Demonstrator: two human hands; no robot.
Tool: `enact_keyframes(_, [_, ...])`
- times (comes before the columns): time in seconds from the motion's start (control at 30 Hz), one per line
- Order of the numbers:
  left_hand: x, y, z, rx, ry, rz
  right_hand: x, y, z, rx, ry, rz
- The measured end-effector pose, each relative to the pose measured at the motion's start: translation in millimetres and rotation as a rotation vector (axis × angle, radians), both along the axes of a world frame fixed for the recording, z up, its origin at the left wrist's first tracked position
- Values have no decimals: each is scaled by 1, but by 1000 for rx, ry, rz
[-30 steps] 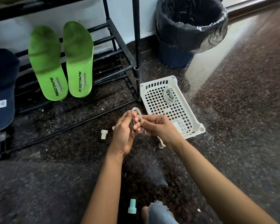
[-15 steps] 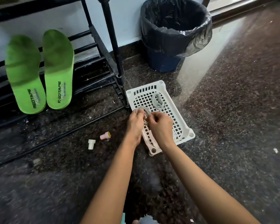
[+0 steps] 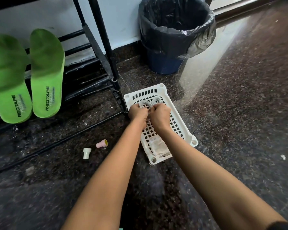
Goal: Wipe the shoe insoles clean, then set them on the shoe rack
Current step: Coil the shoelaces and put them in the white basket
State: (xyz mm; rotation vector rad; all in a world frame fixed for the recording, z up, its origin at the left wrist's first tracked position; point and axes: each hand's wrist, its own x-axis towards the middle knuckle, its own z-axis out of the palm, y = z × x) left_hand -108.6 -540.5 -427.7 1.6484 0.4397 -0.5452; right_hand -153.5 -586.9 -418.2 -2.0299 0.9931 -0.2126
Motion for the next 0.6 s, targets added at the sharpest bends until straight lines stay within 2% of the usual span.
enact_keyframes(0.1, [2, 0, -1, 225, -157, -99, 3, -1, -2, -33, 24, -14])
enact_keyframes(0.17, [4, 1, -1, 294, -240, -137, 4, -1, -2, -65, 51, -12])
enact_keyframes(0.37, [0, 6, -1, 422, -420, -226, 7, -5, 3, -183, 149, 33])
enact_keyframes(0.6, [-5, 14, -1, 430, -506, -296, 10, -5, -3, -385, 308, 107])
